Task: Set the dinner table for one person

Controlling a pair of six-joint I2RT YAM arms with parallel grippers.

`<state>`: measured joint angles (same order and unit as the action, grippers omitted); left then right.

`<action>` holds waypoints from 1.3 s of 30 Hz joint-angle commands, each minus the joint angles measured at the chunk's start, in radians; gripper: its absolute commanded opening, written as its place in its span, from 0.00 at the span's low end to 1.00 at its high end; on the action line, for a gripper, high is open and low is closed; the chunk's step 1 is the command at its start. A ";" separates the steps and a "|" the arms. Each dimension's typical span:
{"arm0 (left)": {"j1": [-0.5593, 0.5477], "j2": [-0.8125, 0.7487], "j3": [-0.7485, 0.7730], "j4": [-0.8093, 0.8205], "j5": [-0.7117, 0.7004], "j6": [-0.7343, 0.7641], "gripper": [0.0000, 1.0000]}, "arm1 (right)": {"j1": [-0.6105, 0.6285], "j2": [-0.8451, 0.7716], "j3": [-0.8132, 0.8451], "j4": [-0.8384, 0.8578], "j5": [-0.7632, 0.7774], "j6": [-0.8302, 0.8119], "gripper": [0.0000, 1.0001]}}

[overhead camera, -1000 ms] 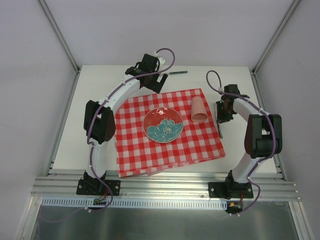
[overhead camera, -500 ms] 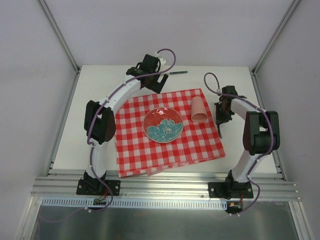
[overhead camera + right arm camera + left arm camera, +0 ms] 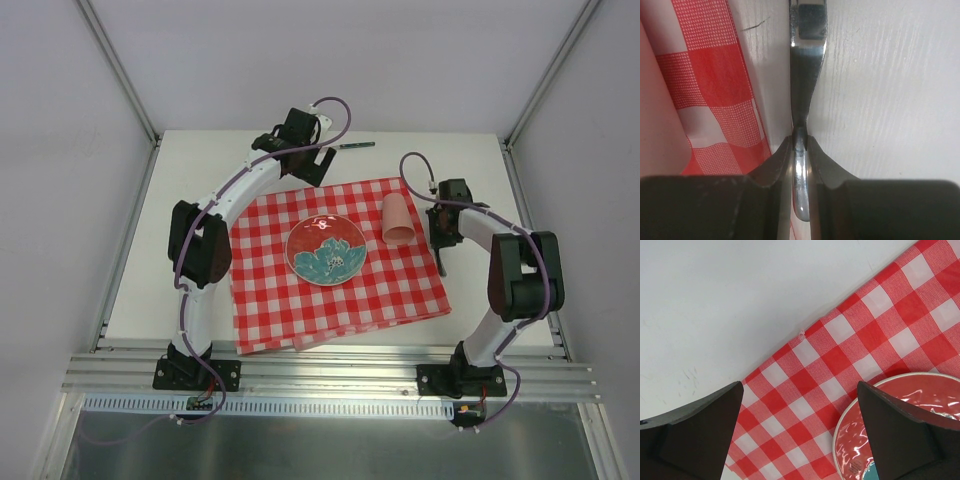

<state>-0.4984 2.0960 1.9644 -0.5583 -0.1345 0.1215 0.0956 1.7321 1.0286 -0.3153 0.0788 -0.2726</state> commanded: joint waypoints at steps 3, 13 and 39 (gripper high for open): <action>-0.008 -0.048 0.019 0.005 0.007 -0.016 0.99 | 0.006 -0.040 -0.024 -0.018 0.029 0.023 0.00; -0.008 -0.071 -0.006 0.008 0.006 -0.016 0.99 | 0.006 0.010 0.050 -0.083 -0.002 0.001 0.61; -0.008 -0.064 0.005 0.008 0.007 -0.022 0.99 | 0.001 -0.084 0.031 -0.142 0.041 -0.020 0.00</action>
<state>-0.4984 2.0937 1.9644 -0.5583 -0.1337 0.1158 0.1005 1.7164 1.0481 -0.4049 0.0940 -0.2813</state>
